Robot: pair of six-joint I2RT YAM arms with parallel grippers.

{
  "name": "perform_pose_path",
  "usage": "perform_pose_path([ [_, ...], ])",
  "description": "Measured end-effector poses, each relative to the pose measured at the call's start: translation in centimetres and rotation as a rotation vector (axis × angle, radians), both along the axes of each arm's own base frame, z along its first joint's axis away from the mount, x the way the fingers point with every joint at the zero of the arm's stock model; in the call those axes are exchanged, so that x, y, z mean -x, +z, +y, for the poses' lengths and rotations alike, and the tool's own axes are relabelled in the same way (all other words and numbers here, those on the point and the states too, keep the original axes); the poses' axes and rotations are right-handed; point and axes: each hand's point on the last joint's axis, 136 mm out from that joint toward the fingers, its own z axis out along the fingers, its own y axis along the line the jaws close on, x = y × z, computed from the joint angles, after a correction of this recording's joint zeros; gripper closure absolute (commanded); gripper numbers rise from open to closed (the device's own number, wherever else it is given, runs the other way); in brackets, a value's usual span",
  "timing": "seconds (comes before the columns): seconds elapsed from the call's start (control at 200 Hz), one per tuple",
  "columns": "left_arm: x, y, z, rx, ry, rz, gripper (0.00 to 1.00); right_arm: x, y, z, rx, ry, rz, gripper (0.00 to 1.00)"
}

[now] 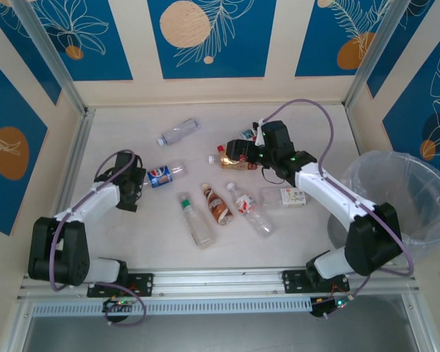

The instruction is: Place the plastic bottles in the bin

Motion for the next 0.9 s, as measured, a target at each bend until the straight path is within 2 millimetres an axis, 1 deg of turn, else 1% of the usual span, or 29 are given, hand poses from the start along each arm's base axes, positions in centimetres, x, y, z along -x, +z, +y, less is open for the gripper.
perform_pose_path([
  [0.09, -1.4, 0.0, 0.3, -0.016, 0.022, -0.005, 0.01, 0.9, 1.5, -1.1, -0.003, -0.025, -0.041, 0.01],
  [0.18, -2.6, 0.0, 0.5, -0.025, 0.047, -0.011, 0.01, 1.5, 2.2, -1.9, 0.004, -0.049, -0.064, 0.01],
  [0.265, -3.2, -0.3, 0.8, -0.030, 0.078, -0.011, 0.01, 2.0, 1.8, -2.7, 0.023, -0.072, -0.060, 0.01],
  [0.395, -3.2, -1.3, 1.3, -0.036, 0.143, 0.006, 0.10, 2.6, 0.7, -3.7, 0.059, -0.099, -0.035, 0.01],
  [0.46, -3.1, -1.9, 1.7, -0.045, 0.162, 0.020, 0.12, 2.8, 0.3, -4.1, 0.076, -0.111, -0.025, 0.01],
  [0.605, -2.9, -2.9, 2.3, -0.066, 0.191, 0.050, 0.26, 3.0, 0.4, -4.8, 0.096, -0.136, -0.028, 0.01],
  [0.66, -2.9, -3.0, 2.6, -0.074, 0.205, 0.050, 0.32, 3.0, 0.5, -5.0, 0.102, -0.145, -0.031, 0.01],
  [0.735, -2.8, -2.9, 2.9, -0.084, 0.219, 0.047, 0.36, 3.2, 0.6, -5.3, 0.108, -0.155, -0.035, 0.01],
  [0.78, -2.8, -2.9, 3.0, -0.090, 0.223, 0.047, 0.43, 3.2, 0.5, -5.5, 0.113, -0.161, -0.037, 0.01],
  [0.84, -2.8, -2.9, 3.2, -0.097, 0.229, 0.046, 0.50, 3.2, 0.4, -5.6, 0.119, -0.166, -0.034, 0.01],
  [0.9, -2.7, -2.8, 3.4, -0.104, 0.235, 0.046, 0.54, 3.3, 0.2, -5.7, 0.123, -0.168, -0.030, 0.01],
])
